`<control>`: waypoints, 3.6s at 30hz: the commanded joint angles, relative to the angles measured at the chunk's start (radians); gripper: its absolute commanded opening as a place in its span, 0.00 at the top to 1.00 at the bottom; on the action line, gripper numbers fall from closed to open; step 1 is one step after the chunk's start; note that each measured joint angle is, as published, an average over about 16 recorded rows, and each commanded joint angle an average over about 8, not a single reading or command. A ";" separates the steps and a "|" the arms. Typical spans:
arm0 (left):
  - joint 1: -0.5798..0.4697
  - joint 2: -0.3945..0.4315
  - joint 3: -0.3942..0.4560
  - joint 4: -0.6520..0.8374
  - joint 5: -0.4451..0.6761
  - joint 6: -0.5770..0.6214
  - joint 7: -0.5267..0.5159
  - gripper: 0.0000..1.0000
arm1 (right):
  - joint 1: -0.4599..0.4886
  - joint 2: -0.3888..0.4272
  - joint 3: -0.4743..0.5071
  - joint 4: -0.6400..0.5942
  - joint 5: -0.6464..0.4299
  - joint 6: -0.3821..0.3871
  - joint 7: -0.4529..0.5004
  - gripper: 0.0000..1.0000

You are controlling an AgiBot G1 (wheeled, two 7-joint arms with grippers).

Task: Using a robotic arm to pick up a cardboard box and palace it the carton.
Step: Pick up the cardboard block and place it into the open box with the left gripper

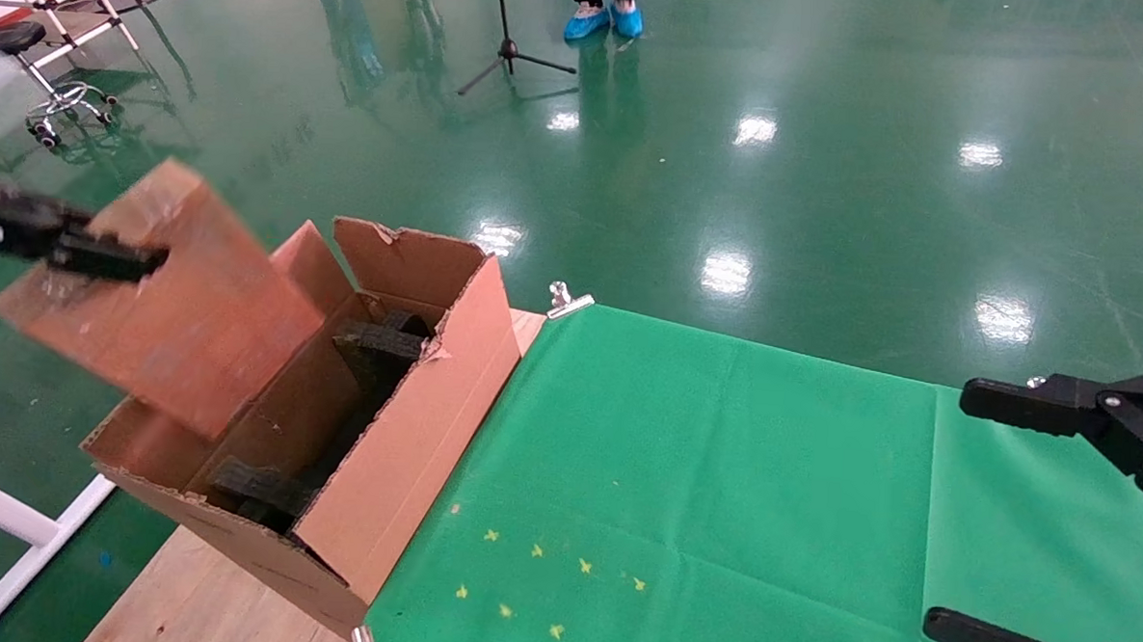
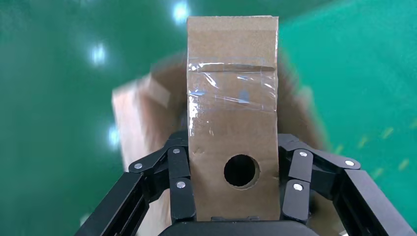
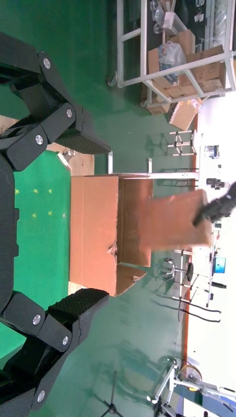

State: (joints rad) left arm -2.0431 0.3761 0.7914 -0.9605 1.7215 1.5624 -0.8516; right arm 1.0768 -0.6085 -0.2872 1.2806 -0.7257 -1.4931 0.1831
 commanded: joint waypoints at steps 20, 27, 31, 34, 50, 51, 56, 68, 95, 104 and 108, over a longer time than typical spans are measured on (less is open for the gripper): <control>0.058 0.236 0.102 0.727 0.125 -0.335 0.300 1.00 | 0.000 0.001 -0.002 0.000 0.001 0.001 -0.001 0.00; 0.108 0.301 0.100 0.860 0.122 -0.439 0.331 1.00 | 0.000 0.001 -0.002 0.000 0.001 0.001 -0.001 0.00; 0.138 0.328 0.091 0.893 0.109 -0.500 0.346 1.00 | 0.000 0.001 -0.002 0.000 0.002 0.001 -0.001 0.00; 0.160 0.343 0.081 0.906 0.094 -0.543 0.358 1.00 | 0.001 0.001 -0.002 0.000 0.002 0.001 -0.001 0.00; 0.247 0.384 0.023 0.916 0.011 -0.778 0.442 1.00 | 0.001 0.001 -0.003 0.000 0.002 0.001 -0.002 0.00; 0.252 0.385 0.019 0.915 0.005 -0.785 0.448 1.00 | 0.001 0.001 -0.003 0.000 0.002 0.001 -0.002 0.00; 0.273 0.387 -0.001 0.920 -0.024 -0.796 0.471 1.00 | 0.001 0.001 -0.004 0.000 0.002 0.002 -0.002 0.00; 0.361 0.371 -0.051 0.951 -0.100 -0.675 0.532 1.00 | 0.001 0.002 -0.004 0.000 0.003 0.002 -0.002 0.00; 0.470 0.476 -0.025 0.996 -0.065 -0.889 0.386 0.14 | 0.001 0.002 -0.006 0.000 0.004 0.003 -0.003 0.00; 0.474 0.479 -0.023 0.995 -0.062 -0.900 0.384 0.00 | 0.001 0.002 -0.006 0.000 0.004 0.003 -0.003 0.00; 0.471 0.477 -0.024 0.994 -0.064 -0.894 0.386 0.00 | 0.001 0.002 -0.006 0.000 0.004 0.003 -0.003 0.00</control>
State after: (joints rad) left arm -1.5732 0.8524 0.7671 0.0315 1.6578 0.6683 -0.4643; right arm 1.0779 -0.6061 -0.2936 1.2803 -0.7214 -1.4900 0.1800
